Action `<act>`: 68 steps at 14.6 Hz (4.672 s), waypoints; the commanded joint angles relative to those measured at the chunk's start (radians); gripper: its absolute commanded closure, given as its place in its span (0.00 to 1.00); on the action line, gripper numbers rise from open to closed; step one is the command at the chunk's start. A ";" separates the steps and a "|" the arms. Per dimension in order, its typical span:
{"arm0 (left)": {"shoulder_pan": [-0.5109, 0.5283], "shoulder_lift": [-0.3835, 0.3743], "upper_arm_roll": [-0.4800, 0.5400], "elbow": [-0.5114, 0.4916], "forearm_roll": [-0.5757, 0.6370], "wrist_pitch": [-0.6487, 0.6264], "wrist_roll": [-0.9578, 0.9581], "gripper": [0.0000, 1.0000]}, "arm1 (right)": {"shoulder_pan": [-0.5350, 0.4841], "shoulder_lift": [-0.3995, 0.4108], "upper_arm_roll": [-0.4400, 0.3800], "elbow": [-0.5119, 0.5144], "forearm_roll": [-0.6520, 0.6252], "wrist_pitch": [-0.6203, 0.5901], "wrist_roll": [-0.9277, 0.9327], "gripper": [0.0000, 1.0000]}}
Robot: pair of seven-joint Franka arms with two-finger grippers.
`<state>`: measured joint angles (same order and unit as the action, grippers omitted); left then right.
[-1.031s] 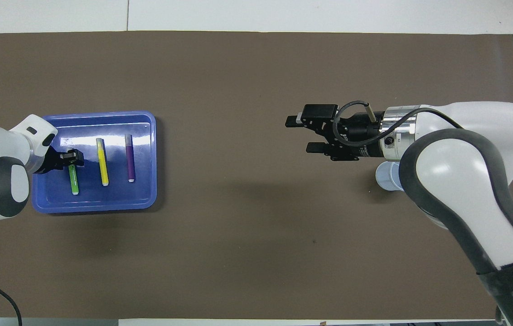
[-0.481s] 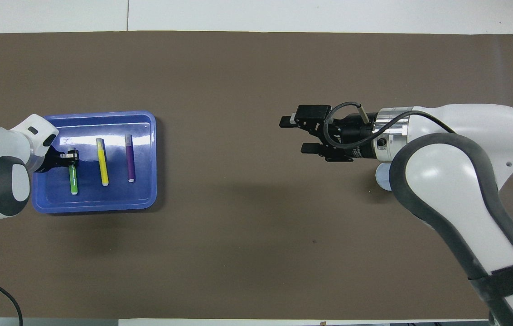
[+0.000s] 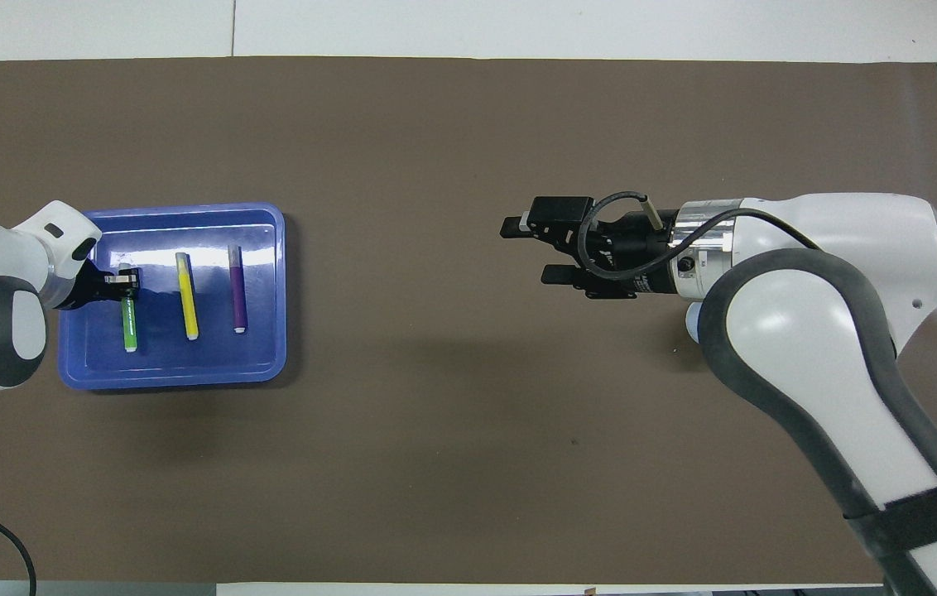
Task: Transfer and insert pens with both arms
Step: 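Grasp the green pen in the tray with the left gripper, then lift the green pen toward the right gripper while the right gripper approaches, then close the right gripper on the green pen and open the left gripper, then carry the green pen to the cup and insert it with the right gripper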
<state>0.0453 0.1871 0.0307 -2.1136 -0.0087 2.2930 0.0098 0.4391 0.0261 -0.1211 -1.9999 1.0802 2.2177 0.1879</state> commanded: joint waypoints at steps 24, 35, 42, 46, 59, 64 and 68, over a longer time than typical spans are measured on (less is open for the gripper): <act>-0.120 -0.189 -0.270 0.136 -0.648 -0.271 -1.478 1.00 | 0.256 0.038 0.012 0.049 0.055 0.298 0.052 0.00; -0.185 -0.187 -0.272 0.123 -0.691 -0.211 -1.510 1.00 | 0.293 0.064 0.014 0.067 -0.066 0.392 0.055 0.23; -0.177 -0.189 -0.273 0.122 -0.709 -0.210 -1.499 1.00 | 0.293 0.061 0.014 0.058 -0.068 0.381 0.045 0.35; -0.174 -0.189 -0.273 0.122 -0.720 -0.210 -1.481 1.00 | 0.293 0.060 0.014 0.056 -0.068 0.381 0.044 0.74; -0.173 -0.187 -0.270 0.126 -0.729 -0.210 -1.473 0.00 | 0.270 0.052 0.009 0.058 -0.168 0.309 0.044 1.00; -0.156 -0.189 -0.267 0.126 -0.725 -0.210 -1.429 0.00 | 0.045 -0.014 0.005 0.140 -0.609 -0.154 -0.092 1.00; -0.110 -0.189 -0.264 0.124 -0.691 -0.247 -1.248 0.00 | -0.136 -0.031 0.000 0.191 -0.733 -0.390 -0.390 1.00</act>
<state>-0.0871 0.0234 -0.2356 -1.9601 -0.7101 2.0667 -1.3318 0.3757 -0.0037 -0.1301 -1.8281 0.4003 1.9065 -0.0796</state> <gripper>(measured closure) 0.000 0.828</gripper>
